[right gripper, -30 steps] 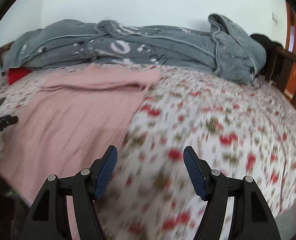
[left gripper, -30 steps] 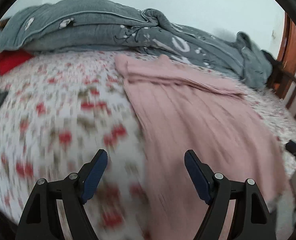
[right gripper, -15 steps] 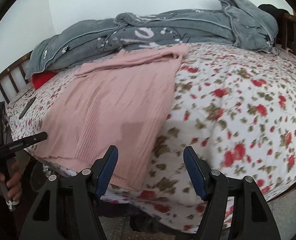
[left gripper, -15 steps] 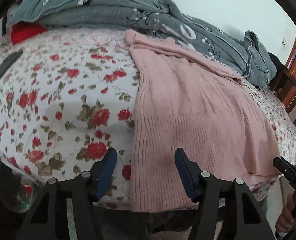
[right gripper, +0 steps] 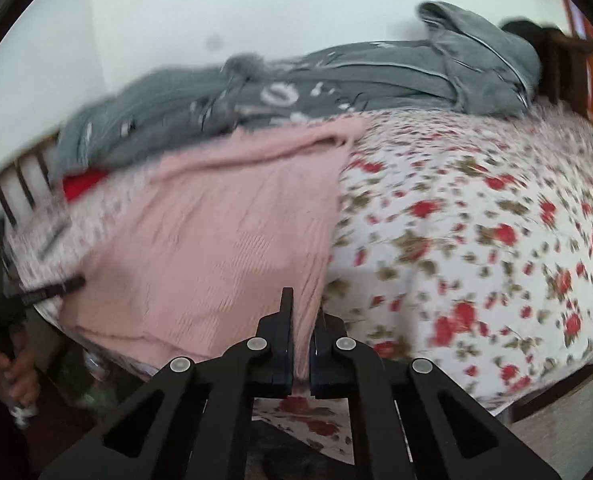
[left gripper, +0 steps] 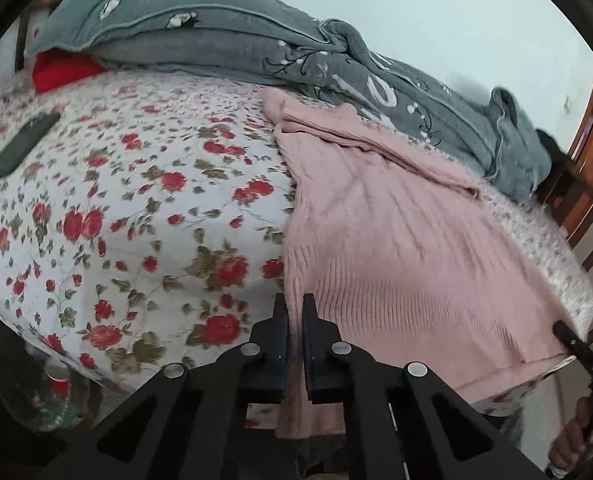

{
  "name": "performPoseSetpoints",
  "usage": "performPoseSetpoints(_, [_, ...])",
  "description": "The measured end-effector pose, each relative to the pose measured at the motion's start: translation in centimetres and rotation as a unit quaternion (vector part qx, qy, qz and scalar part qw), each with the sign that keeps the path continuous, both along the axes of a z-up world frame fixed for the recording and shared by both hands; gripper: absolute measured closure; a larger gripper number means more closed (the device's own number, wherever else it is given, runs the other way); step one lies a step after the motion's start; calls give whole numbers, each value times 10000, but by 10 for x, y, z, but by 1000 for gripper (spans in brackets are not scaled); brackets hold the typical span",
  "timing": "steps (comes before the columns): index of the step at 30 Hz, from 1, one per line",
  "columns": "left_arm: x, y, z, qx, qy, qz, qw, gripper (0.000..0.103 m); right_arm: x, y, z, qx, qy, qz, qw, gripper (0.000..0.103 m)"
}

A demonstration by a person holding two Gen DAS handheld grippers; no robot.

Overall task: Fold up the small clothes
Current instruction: 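Grasp the pink sweater side edge with both tools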

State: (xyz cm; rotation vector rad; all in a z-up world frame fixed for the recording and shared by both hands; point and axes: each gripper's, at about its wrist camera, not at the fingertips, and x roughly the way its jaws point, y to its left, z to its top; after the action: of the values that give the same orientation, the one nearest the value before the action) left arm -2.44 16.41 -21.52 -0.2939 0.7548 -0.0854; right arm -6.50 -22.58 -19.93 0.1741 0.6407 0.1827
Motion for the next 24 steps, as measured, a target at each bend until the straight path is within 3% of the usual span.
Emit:
performPoseSetpoints(2, [2,6,0,-23,9,-21,10000,96,0,-11,0,218,4,8,9998,99])
performPoseSetpoints(8, [6,-8,-13,214,210,-164,9994,96,8,1,-27,-195,286,21,9994,99])
performPoseSetpoints(12, [2,-17,-15,327,210,-343,9987,96,13,-2,-39,-138,598,28,9981,96])
performPoseSetpoints(16, [1,-14,-16,184,262,-459,9984,95,9,0,-34,-401,534,-12,9978,84])
performPoseSetpoints(18, [0,-11,-18,61,304,-483,9983,94,6,-1,-31,-430,472,-27,9980,66])
performPoseSetpoints(20, [-2,-10,-21,-40,324,-508,9982,93,5,-2,-28,-368,399,-85,9985,58])
performPoseSetpoints(22, [-3,-11,-23,-67,366,-552,9978,87,4,-3,-27,-283,351,-125,9989,58])
performPoseSetpoints(24, [-5,-15,-24,8,408,-648,9971,75,9,-2,-28,-229,520,-28,9984,58])
